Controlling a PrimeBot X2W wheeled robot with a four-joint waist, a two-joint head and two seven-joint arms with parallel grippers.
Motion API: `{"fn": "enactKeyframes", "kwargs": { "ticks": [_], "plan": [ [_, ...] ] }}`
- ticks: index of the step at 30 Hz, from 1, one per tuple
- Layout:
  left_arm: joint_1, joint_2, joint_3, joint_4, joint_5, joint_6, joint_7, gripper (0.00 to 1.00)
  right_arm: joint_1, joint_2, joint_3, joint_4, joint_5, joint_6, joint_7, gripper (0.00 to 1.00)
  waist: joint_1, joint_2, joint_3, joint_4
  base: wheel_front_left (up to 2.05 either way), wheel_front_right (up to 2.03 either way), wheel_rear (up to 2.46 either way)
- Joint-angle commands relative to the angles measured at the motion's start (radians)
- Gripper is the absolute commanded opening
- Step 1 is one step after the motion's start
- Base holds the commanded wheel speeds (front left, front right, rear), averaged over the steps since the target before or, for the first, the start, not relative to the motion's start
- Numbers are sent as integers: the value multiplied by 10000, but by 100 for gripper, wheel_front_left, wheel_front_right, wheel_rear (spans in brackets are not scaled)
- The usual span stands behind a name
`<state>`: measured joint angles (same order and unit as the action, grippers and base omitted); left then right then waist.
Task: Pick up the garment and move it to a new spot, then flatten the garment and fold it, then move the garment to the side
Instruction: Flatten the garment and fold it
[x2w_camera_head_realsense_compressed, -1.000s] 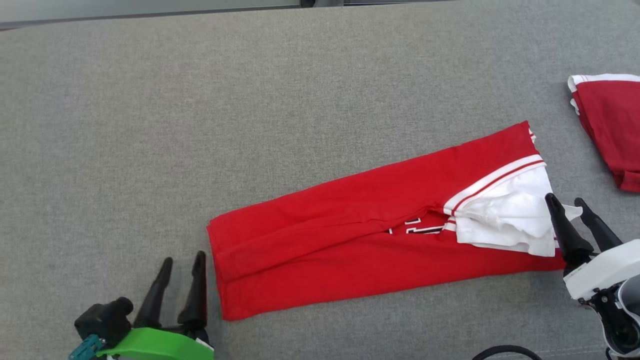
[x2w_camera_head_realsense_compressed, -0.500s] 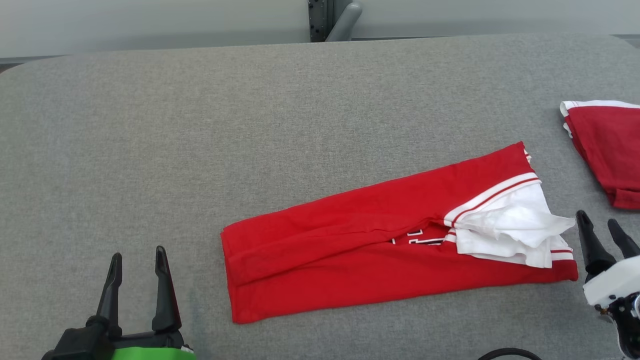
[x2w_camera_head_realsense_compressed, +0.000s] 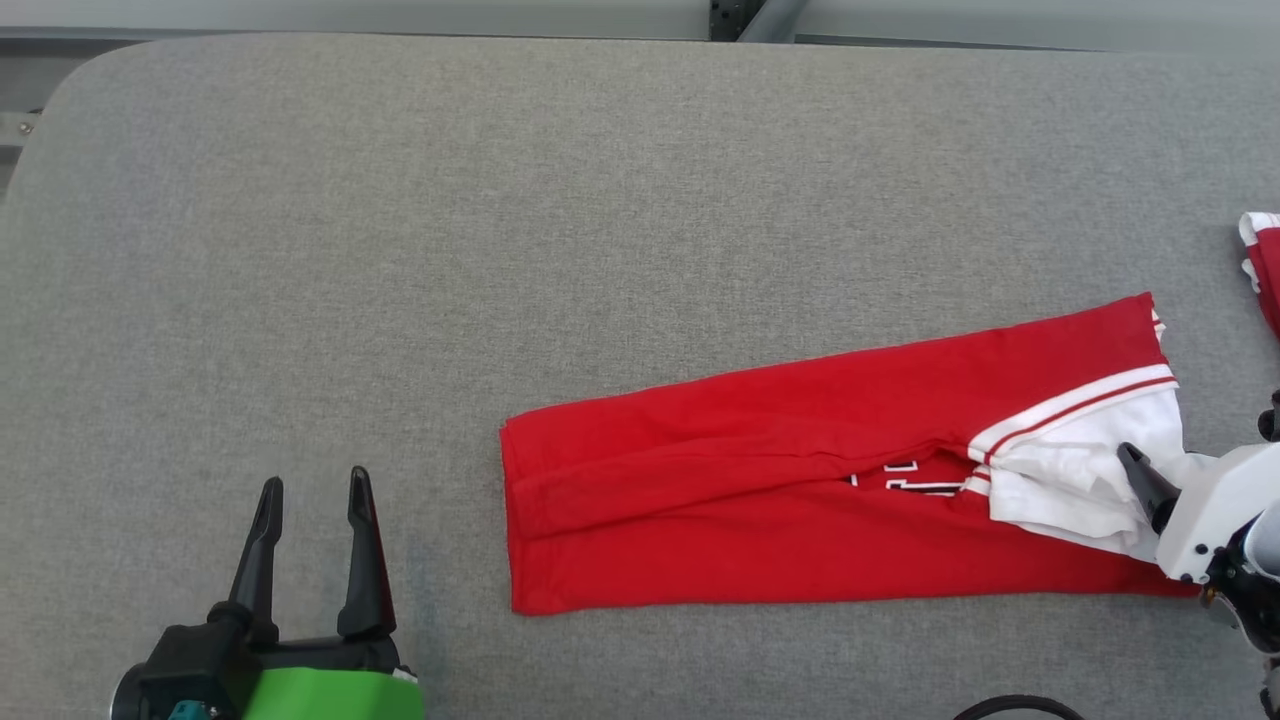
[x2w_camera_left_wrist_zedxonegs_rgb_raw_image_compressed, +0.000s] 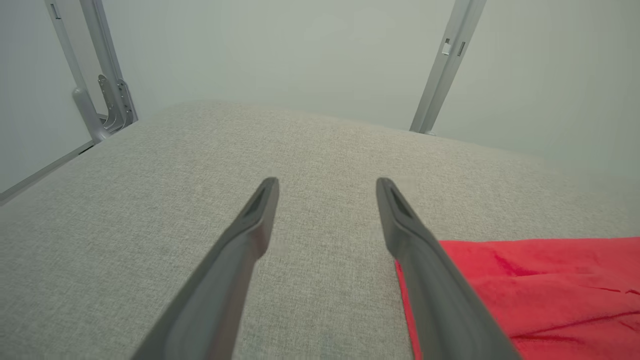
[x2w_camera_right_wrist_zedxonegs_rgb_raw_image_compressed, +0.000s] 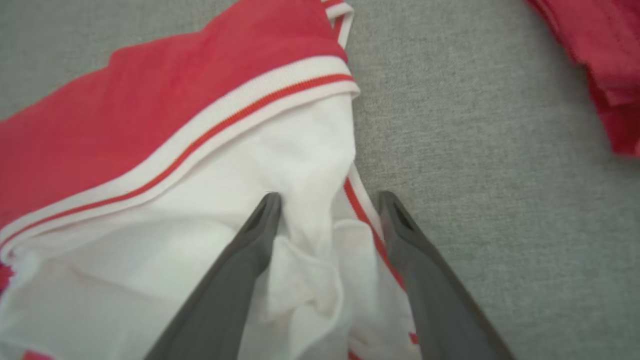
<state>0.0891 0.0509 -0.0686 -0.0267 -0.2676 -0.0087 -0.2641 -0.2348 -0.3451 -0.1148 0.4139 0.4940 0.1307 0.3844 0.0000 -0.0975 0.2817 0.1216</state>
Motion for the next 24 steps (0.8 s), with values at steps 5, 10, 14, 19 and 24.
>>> {"fn": "enactKeyframes", "kwargs": {
  "ticks": [5, 10, 14, 19, 24],
  "plan": [
    [-96, 3, -129, -1, -132, 194, 2, 100, 108, -472, 301, 336, 74, -10, 412, 100, 0, 0, 187, 255, 0, 0, 0],
    [50, 4, -122, 200, -182, 251, 2, 100, 358, -645, 943, 482, 595, -7, 977, 100, 0, 0, 122, 265, 0, 0, 0],
    [68, 5, -114, 403, -286, 260, 1, 100, 571, -637, 1631, 259, 1363, 19, 1243, 0, 0, 0, 25, 274, 0, 0, 0],
    [142, 4, -64, 564, -422, 263, 1, 100, 350, -858, 1899, 74, 2332, 14, 1047, 0, 0, 0, -97, 113, 0, 0, 0],
    [164, 2, -26, 755, -481, 195, 1, 100, -47, -1636, 1353, 326, 2737, -10, 664, 0, 0, 0, -326, -120, 0, 0, 0]
  ]
}}
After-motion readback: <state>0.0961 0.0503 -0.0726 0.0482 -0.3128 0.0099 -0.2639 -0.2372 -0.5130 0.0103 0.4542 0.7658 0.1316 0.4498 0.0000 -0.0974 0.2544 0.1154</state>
